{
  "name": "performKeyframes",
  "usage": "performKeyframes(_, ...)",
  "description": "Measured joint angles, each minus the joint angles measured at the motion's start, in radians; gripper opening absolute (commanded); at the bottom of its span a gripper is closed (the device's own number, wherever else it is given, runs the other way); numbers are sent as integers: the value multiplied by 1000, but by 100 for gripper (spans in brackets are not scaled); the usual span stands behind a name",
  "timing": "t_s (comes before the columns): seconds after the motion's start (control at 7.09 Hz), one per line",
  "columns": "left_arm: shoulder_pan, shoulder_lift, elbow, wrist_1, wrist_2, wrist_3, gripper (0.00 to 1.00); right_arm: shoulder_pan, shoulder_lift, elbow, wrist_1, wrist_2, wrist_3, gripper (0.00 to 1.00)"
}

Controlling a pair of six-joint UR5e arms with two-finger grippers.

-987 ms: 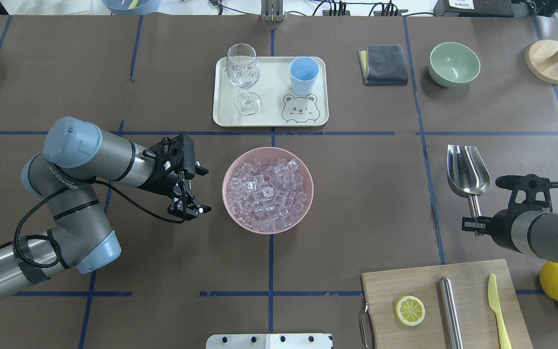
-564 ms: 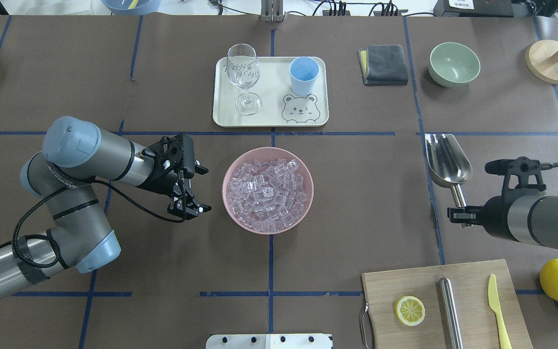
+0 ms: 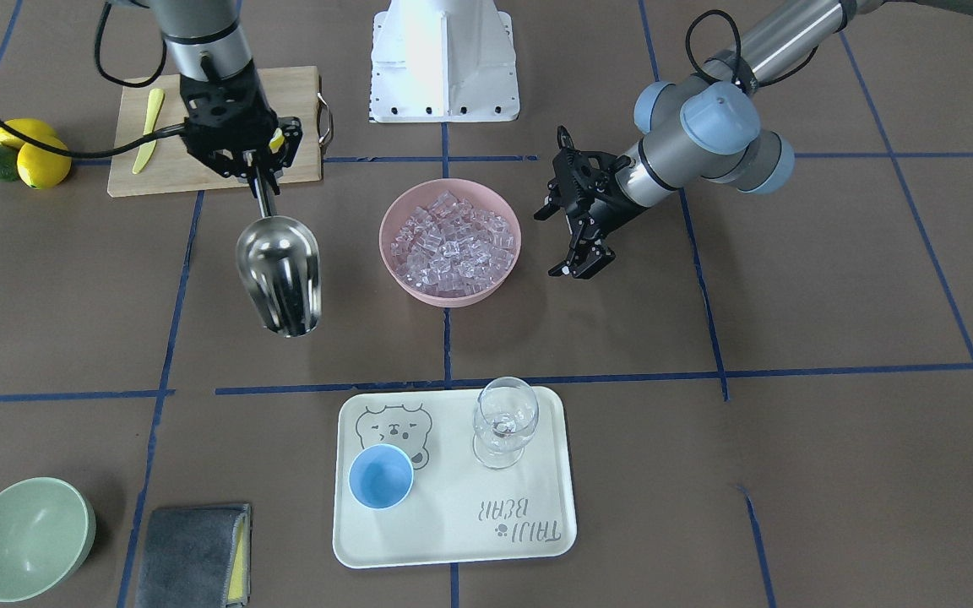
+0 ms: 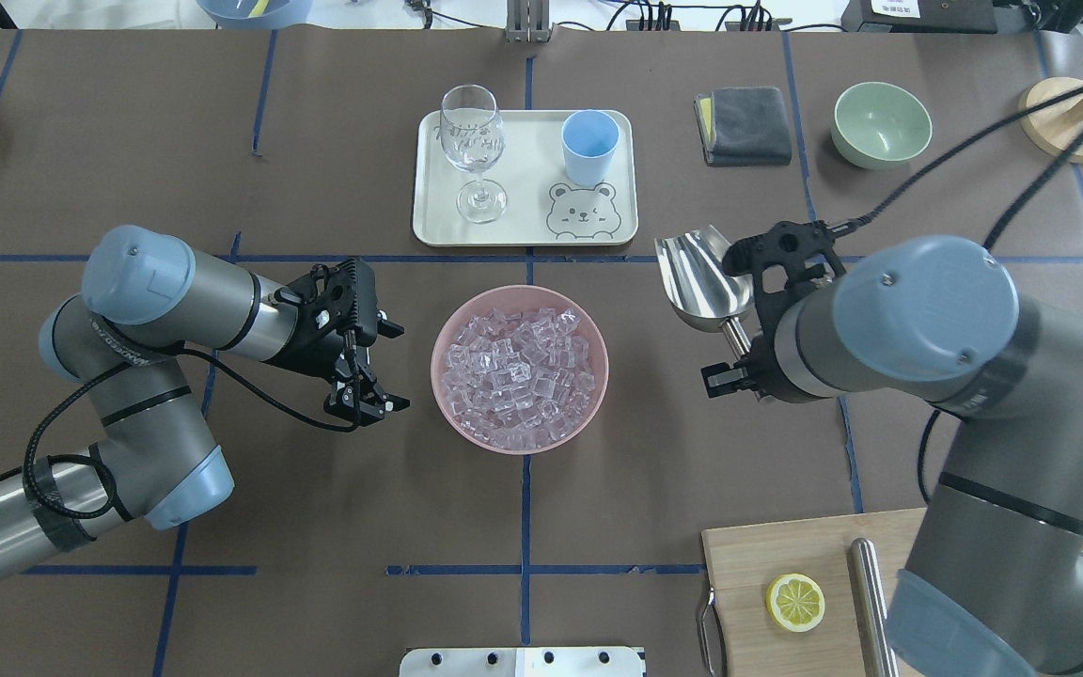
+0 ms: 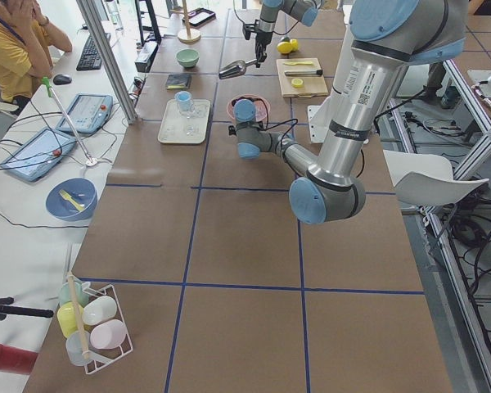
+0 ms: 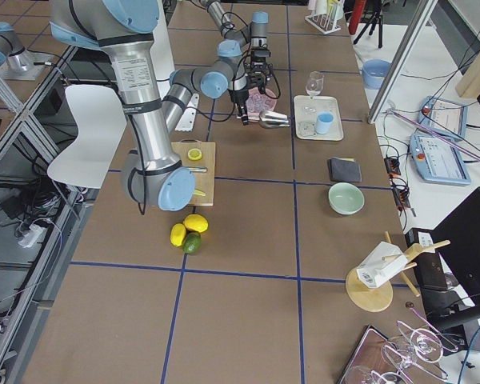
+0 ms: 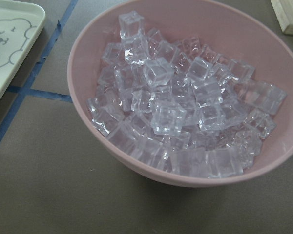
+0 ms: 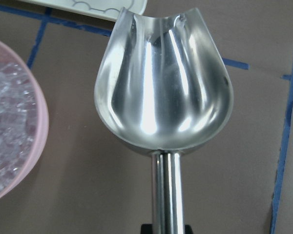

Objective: Put ice in cup with scoop
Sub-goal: 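Dip the scoop into the ice cubes in the pink bowl with the right gripper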

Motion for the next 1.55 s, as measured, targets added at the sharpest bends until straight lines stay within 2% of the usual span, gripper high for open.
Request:
performKeyframes(0.14,0,0,1,0,0,0,100,-5,97,5,-135,6,-83,0)
performKeyframes(0.7,1,0,13,0,0,0,100,-5,234,9,-409,104,-560,0)
performKeyframes(1.27,5,-2,32,-2,9,0,100,-3,438,-148,-719,132,-817,0)
performKeyframes(1.55,6,-12,32,-1,15,0,100,1,506,-254,-756,133,-859,0)
